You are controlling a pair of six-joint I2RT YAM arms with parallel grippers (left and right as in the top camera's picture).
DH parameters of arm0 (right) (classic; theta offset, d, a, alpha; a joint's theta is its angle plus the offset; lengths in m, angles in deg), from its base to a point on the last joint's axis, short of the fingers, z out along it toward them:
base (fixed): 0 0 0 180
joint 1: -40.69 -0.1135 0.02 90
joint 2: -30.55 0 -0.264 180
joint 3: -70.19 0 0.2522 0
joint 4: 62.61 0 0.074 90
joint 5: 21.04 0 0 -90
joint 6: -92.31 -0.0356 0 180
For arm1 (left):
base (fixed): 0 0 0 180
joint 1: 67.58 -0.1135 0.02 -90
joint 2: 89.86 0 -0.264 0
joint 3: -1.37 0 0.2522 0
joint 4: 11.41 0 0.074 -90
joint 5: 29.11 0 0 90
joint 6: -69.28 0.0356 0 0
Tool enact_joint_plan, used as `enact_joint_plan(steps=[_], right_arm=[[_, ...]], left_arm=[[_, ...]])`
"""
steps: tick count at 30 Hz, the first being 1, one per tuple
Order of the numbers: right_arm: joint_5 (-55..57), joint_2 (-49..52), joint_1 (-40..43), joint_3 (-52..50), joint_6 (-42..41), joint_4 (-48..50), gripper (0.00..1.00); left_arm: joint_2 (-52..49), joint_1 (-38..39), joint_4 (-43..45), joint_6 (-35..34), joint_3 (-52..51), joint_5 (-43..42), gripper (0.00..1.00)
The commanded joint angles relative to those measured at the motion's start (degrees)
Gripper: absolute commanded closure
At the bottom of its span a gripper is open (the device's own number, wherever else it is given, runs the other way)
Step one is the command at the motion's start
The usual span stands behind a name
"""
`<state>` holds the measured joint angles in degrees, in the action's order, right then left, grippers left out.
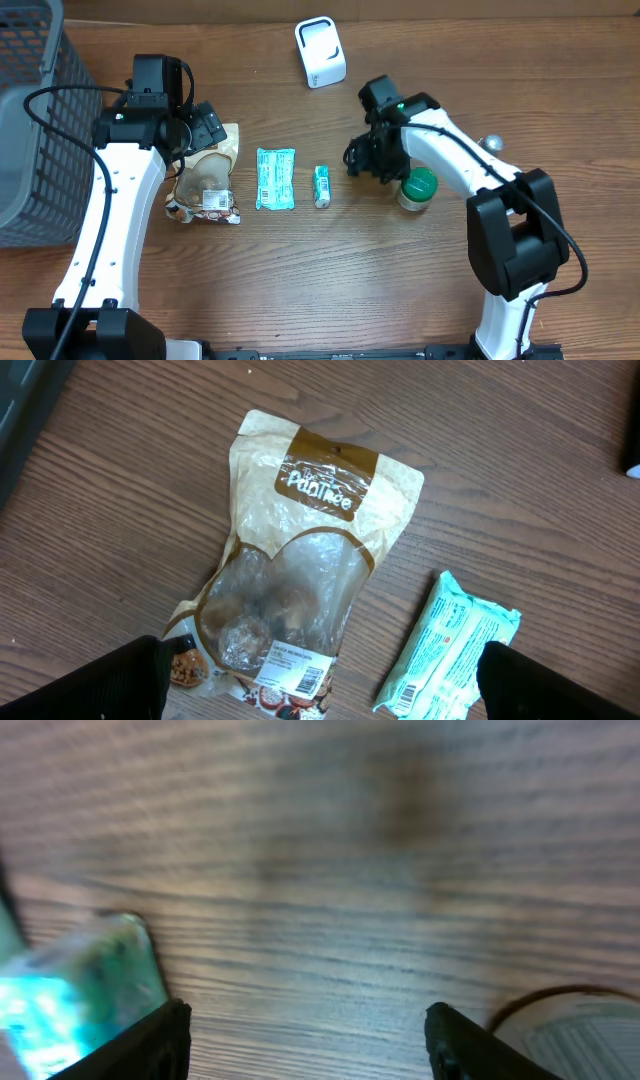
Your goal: Scan the item barcode
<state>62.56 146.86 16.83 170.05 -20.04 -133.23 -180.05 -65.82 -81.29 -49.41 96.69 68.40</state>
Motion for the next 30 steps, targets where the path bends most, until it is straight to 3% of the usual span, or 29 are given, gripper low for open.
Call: enact_joint_plan(steps=[1, 14, 22, 30], right_arm=[[3.85, -1.38, 0.07, -2.43, -0.42, 0.0, 0.3], [10.23, -1.38, 0.26, -4.94, -0.46, -0.2, 0.3], [6.6, -1.46, 0.24, -4.9, -2.32, -0.5, 0.3], [4.81, -5.97, 0.24, 0.5, -0.81, -10.84, 0.34]], left_arm=[[-0.15, -0.2, 0.0, 0.39, 0.55, -0.07, 0.01], [-0.15, -0.2, 0.0, 0.39, 0.55, -0.07, 0.0], [-0.15, -0.2, 0.0, 0.39, 0.55, -0.07, 0.01], [-0.15, -0.2, 0.0, 0.39, 0.55, -0.07, 0.01]])
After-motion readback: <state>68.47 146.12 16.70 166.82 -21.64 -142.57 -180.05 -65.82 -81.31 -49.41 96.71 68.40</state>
